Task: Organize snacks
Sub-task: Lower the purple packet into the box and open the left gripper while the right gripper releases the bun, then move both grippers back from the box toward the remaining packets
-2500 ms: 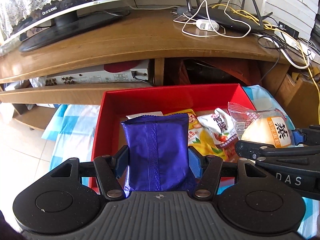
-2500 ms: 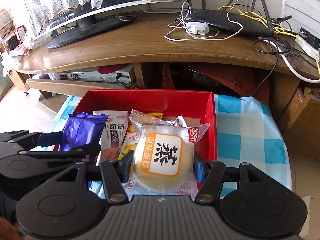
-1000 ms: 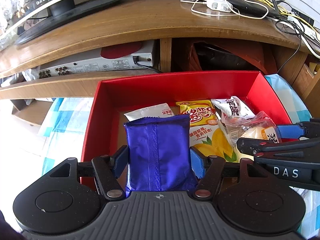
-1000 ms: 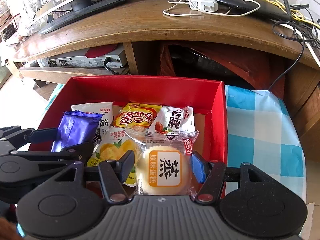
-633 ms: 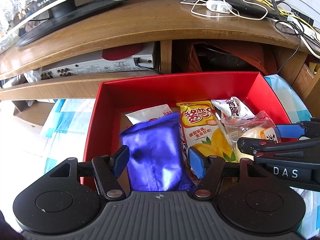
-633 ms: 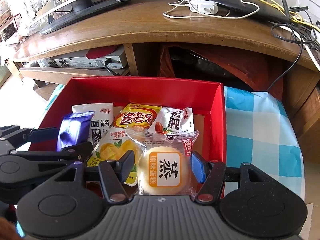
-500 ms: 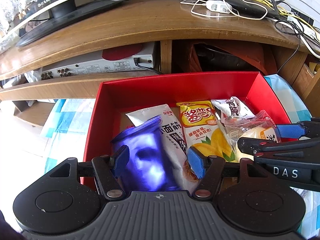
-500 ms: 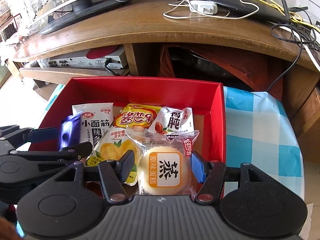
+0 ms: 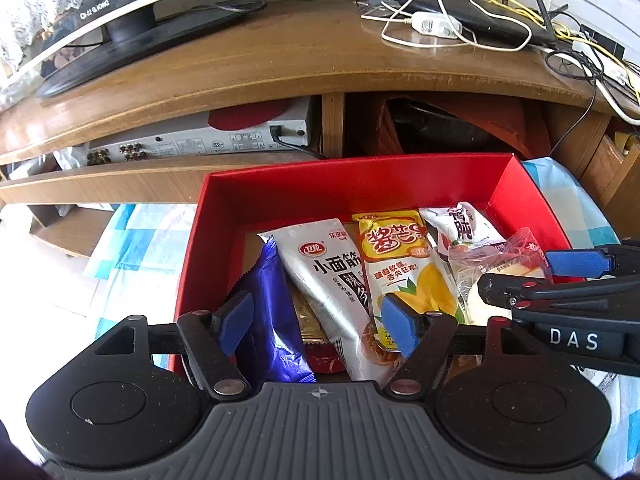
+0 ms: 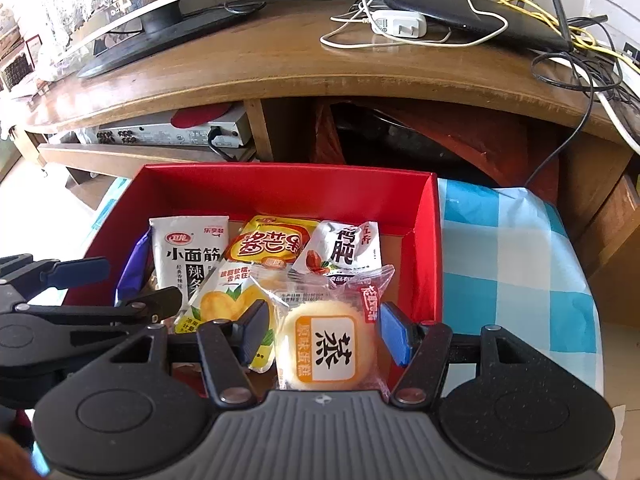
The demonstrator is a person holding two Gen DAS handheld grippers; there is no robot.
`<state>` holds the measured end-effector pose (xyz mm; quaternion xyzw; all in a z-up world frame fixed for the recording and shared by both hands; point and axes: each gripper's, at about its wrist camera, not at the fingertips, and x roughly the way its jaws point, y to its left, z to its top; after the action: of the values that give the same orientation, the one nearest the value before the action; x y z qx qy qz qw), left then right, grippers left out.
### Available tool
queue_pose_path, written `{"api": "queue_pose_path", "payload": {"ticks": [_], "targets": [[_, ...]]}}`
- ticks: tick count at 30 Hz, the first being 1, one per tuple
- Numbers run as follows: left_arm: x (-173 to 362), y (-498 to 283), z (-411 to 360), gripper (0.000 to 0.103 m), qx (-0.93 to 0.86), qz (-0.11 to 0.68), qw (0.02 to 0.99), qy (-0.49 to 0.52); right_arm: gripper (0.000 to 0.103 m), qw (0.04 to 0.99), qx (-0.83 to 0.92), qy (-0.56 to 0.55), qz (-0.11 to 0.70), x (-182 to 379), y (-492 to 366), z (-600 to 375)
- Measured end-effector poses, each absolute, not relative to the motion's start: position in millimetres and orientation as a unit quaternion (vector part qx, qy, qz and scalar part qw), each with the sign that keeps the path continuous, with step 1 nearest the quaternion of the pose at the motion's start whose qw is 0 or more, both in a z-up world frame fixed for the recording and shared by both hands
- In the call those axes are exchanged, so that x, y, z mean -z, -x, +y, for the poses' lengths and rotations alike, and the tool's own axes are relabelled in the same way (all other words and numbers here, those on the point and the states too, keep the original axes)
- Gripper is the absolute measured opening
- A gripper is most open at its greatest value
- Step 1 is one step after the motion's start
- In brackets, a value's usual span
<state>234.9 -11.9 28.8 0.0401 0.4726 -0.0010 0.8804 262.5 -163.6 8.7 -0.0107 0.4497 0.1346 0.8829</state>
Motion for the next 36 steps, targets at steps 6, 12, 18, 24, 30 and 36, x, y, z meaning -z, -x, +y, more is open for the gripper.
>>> {"api": "queue_pose_path", "payload": {"ticks": [6, 12, 18, 24, 30, 36], "targets": [[-35.9, -228.9, -14.6, 0.078, 0.005, 0.467, 0.883, -0.039, 0.074, 0.886, -0.134, 0.007, 0.445, -14.9, -255.1, -167.8], [-44.6, -219.7, -19.5, 0.079, 0.009, 0.458, 0.887, -0.046, 0.074, 0.888, -0.132, 0.002, 0.440, -22.0, -244.0, -173.8], [-51.7, -207.2, -22.8, 0.084, 0.021, 0.454, 0.890, -0.039, 0.075, 0.889, -0.128, -0.004, 0.439, -27.8, -230.5, -185.9], [-58.3, -182.8, -40.5, 0.088, 0.057, 0.450, 0.890, -0.045, 0.076, 0.887, -0.111, -0.005, 0.449, -27.5, -209.7, -207.4], [-50.8, -150.4, -72.4, 0.089, 0.107, 0.467, 0.876, -0.054, 0.078, 0.886, -0.100, -0.009, 0.453, -27.5, -183.5, -233.2], [-26.4, -123.1, -118.8, 0.089, 0.156, 0.508, 0.845, -0.059, 0.080, 0.882, -0.090, -0.019, 0.462, -23.3, -171.9, -258.0]]}}
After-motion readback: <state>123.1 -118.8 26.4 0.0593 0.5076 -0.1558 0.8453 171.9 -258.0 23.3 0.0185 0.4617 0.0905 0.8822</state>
